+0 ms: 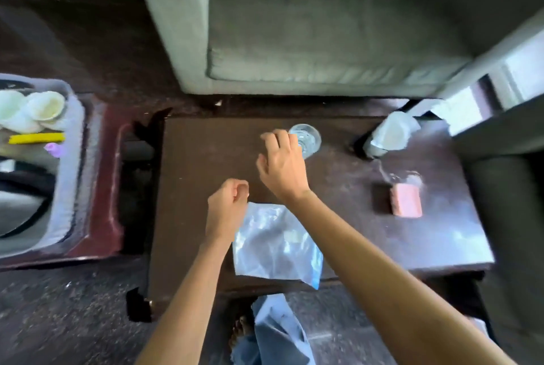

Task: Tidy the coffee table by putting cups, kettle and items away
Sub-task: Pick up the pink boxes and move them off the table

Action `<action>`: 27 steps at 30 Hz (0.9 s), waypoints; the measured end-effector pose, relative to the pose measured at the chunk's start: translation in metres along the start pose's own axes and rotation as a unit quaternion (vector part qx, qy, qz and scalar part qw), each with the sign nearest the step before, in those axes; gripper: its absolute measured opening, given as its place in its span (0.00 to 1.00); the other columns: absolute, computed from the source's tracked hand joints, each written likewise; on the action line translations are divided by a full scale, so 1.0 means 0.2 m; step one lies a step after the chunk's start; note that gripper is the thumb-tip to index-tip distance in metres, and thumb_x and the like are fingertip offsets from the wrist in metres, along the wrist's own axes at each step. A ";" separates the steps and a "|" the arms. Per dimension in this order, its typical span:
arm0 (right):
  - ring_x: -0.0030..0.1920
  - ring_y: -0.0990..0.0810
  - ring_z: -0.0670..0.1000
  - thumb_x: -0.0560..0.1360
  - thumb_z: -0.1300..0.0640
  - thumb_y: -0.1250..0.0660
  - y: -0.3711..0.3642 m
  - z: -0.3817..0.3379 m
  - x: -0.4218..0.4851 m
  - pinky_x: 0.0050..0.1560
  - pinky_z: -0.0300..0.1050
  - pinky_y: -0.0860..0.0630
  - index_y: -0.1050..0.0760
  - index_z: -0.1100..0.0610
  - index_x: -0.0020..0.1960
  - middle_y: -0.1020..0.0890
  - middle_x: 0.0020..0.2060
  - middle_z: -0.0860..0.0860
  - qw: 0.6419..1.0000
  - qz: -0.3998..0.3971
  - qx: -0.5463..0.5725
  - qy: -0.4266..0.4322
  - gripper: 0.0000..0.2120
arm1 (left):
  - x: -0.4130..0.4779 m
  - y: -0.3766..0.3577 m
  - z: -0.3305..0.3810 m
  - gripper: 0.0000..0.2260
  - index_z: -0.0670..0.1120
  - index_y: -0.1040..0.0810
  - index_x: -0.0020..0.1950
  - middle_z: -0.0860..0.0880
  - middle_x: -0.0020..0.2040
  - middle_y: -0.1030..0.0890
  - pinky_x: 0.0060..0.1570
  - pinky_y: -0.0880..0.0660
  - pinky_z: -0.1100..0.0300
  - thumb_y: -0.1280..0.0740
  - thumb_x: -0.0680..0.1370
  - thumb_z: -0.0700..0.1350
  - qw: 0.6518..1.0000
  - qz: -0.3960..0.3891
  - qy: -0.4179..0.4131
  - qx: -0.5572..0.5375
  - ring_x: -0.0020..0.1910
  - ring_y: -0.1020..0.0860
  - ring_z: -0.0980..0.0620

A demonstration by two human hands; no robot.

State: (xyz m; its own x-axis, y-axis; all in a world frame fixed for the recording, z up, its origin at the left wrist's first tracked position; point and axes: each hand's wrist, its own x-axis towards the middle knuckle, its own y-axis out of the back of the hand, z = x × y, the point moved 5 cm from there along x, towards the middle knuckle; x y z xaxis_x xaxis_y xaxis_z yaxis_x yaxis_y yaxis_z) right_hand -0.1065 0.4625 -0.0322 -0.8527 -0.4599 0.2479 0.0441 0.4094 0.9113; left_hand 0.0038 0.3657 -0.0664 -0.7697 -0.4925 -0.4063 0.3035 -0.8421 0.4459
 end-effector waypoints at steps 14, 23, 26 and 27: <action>0.57 0.29 0.63 0.68 0.58 0.32 0.28 1.20 -0.68 0.57 0.59 0.29 0.32 0.61 0.65 0.28 0.60 0.61 0.928 -0.006 -0.065 -0.367 0.26 | -0.05 -0.83 0.29 0.09 0.46 0.21 0.47 0.51 0.42 0.17 0.51 0.26 0.56 0.39 0.78 0.48 0.990 -0.122 -0.038 0.058 0.46 0.20 0.50; 0.73 0.48 0.71 0.74 0.49 0.30 0.16 1.63 -0.87 0.73 0.63 0.50 0.53 0.49 0.77 0.50 0.75 0.67 0.854 -0.139 -0.075 -0.496 0.42 | -0.06 -1.17 0.37 0.09 0.47 0.21 0.46 0.51 0.41 0.17 0.51 0.25 0.55 0.38 0.77 0.49 0.981 -0.162 -0.056 0.093 0.45 0.20 0.50; 0.64 0.33 0.68 0.73 0.52 0.31 0.13 1.65 -0.87 0.67 0.60 0.38 0.45 0.51 0.73 0.35 0.67 0.64 0.859 -0.127 -0.077 -0.491 0.34 | -0.04 -1.19 0.34 0.09 0.46 0.21 0.45 0.50 0.41 0.17 0.51 0.24 0.54 0.38 0.77 0.48 0.981 -0.162 -0.051 0.096 0.44 0.20 0.49; 0.59 0.30 0.67 0.73 0.55 0.32 0.12 1.64 -0.86 0.62 0.58 0.33 0.42 0.52 0.70 0.32 0.63 0.62 0.862 -0.111 -0.063 -0.490 0.30 | -0.04 -1.19 0.33 0.09 0.46 0.21 0.46 0.50 0.42 0.17 0.51 0.24 0.54 0.38 0.78 0.48 0.980 -0.164 -0.050 0.097 0.44 0.20 0.49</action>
State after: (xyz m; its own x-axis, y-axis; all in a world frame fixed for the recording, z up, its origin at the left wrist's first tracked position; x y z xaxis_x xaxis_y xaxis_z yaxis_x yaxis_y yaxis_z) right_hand -0.1287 0.8107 -0.1603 -0.8751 0.3966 -0.2773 -0.1725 0.2797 0.9445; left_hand -0.0989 0.5847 -0.1155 -0.8621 -0.1704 -0.4772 -0.0743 -0.8890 0.4518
